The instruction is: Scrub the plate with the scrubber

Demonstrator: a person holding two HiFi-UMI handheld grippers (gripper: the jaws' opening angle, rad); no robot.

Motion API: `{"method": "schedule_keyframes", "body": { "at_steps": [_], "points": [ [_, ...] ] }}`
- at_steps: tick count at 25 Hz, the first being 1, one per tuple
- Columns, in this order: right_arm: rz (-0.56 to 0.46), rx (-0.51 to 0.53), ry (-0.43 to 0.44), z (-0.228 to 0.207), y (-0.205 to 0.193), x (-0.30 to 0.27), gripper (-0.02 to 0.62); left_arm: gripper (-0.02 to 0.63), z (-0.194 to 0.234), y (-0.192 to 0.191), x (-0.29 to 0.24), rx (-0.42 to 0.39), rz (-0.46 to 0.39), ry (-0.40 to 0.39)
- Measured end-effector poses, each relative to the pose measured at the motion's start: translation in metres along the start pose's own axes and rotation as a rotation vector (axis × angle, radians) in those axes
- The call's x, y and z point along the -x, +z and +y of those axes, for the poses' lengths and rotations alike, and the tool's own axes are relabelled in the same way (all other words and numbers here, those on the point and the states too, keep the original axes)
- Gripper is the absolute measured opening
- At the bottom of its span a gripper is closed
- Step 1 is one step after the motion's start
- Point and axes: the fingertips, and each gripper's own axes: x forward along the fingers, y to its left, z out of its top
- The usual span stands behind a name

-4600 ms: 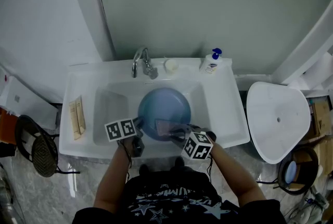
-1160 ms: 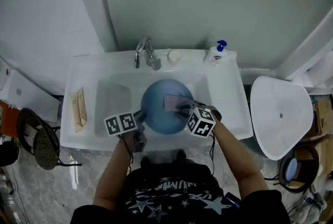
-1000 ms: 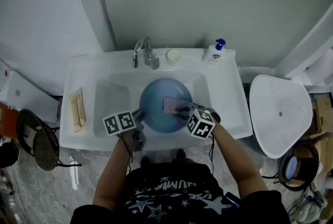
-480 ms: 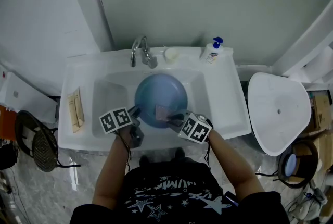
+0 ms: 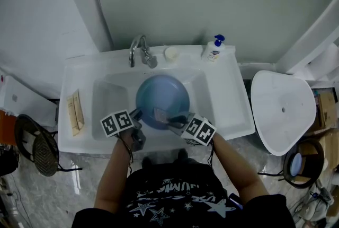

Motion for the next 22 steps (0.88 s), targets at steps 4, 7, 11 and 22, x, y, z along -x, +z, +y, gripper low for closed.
{"method": "schedule_keyframes", "body": {
  "at_steps": [4, 7, 11, 22],
  "points": [
    [-0.036, -0.021, -0.066, -0.015, 0.002, 0.011, 0.074, 0.046, 0.004, -0.006, -0.005, 0.020, 0.017, 0.002],
    [-0.067, -0.062, -0.138, -0.033, 0.002, 0.024, 0.074, 0.046, 0.006, -0.010, -0.011, 0.011, 0.035, 0.015],
    [-0.088, -0.080, -0.229, -0.055, -0.006, 0.042, 0.074, 0.046, 0.011, -0.018, -0.025, -0.003, 0.073, 0.036],
    [-0.084, -0.179, -0.263, -0.084, -0.042, 0.061, 0.074, 0.046, 0.019, -0.043, -0.071, 0.001, 0.182, 0.085]
  ]
}}
